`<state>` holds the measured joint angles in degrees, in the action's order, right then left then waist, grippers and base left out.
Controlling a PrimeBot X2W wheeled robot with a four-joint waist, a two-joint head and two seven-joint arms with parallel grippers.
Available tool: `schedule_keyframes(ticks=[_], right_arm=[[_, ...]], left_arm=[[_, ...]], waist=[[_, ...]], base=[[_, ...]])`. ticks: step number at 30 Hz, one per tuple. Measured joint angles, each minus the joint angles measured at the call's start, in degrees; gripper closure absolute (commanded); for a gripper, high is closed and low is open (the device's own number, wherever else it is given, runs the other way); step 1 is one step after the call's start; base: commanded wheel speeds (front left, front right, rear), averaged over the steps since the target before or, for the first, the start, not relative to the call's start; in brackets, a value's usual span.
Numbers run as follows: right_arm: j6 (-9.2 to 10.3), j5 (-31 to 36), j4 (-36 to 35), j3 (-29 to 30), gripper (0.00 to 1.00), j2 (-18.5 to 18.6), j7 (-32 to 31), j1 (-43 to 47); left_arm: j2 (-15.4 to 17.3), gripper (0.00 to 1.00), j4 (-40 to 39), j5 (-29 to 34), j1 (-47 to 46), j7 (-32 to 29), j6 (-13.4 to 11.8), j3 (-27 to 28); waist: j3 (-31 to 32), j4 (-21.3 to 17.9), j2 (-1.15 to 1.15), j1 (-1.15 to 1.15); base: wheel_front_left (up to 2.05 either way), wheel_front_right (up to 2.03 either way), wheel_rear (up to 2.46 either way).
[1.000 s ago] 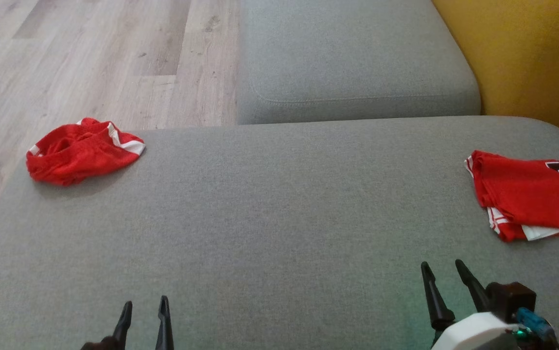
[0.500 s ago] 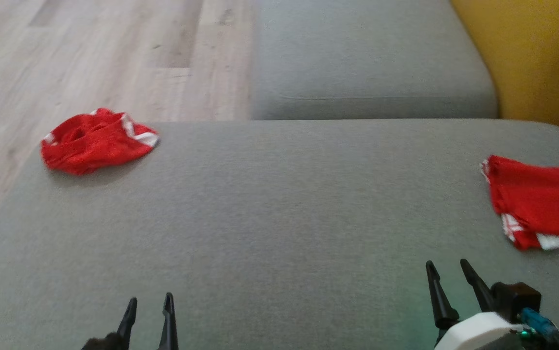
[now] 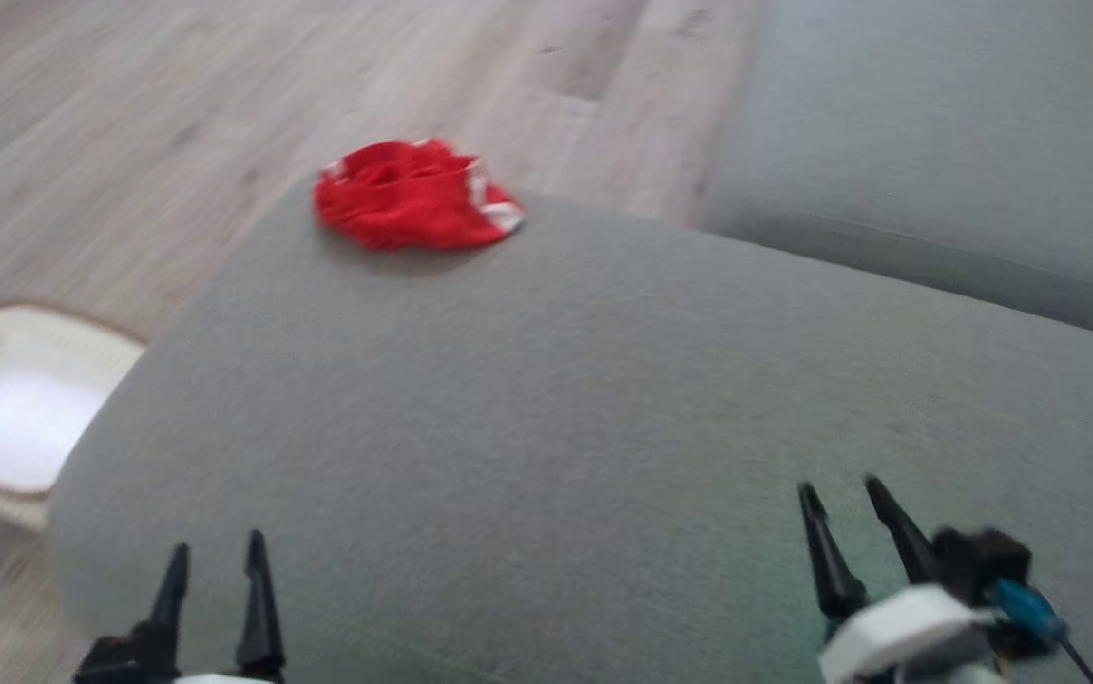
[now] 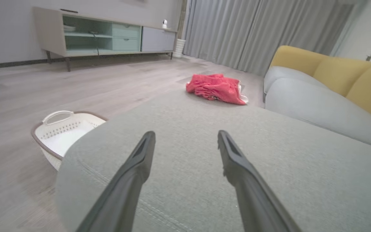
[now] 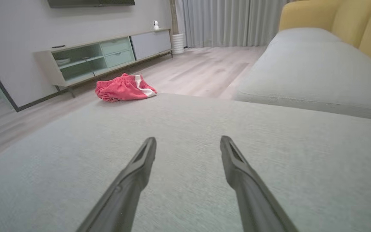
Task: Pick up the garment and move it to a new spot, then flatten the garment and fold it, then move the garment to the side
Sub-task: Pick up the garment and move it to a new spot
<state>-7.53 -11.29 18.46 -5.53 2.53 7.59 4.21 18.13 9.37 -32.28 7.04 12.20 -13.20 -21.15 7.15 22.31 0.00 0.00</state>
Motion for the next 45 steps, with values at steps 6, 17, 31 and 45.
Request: schedule_keyframes(ticks=[6, 17, 31, 45], right_arm=[[0.00, -0.03, 1.40, -4.53, 0.00, -0.01, 0.00, -7.22], [0.00, -0.82, 5.57, -7.98, 0.00, 0.02, 1.04, -10.77], [0.00, 5.80, -2.49, -1.15, 0.00, 0.03, -2.13, -9.44], [0.00, 13.08, -19.87, -1.72, 0.00, 0.19, -10.71, -17.36]], left_arm=[[0.10, 0.00, -3.32, -0.20, 1.67, 1.25, -2.33, 3.82], [-0.13, 0.00, -6.58, -0.05, 4.50, 2.09, -3.34, 8.51], [15.08, 0.00, -12.74, 1.88, -12.18, -8.50, 1.18, 13.73], [18.30, 0.00, 3.43, -2.42, -53.99, -19.64, 9.57, 12.52]], waist=[[-3.34, 4.33, 0.00, 0.01], [-6.07, 6.47, 0.00, 0.01], [-6.37, 5.80, 0.00, -0.01], [-21.15, -4.94, 0.00, 0.03]], base=[[0.00, 0.00, 0.00], [0.00, 0.00, 0.00], [0.00, 0.00, 0.00], [0.00, 0.00, 0.00]])
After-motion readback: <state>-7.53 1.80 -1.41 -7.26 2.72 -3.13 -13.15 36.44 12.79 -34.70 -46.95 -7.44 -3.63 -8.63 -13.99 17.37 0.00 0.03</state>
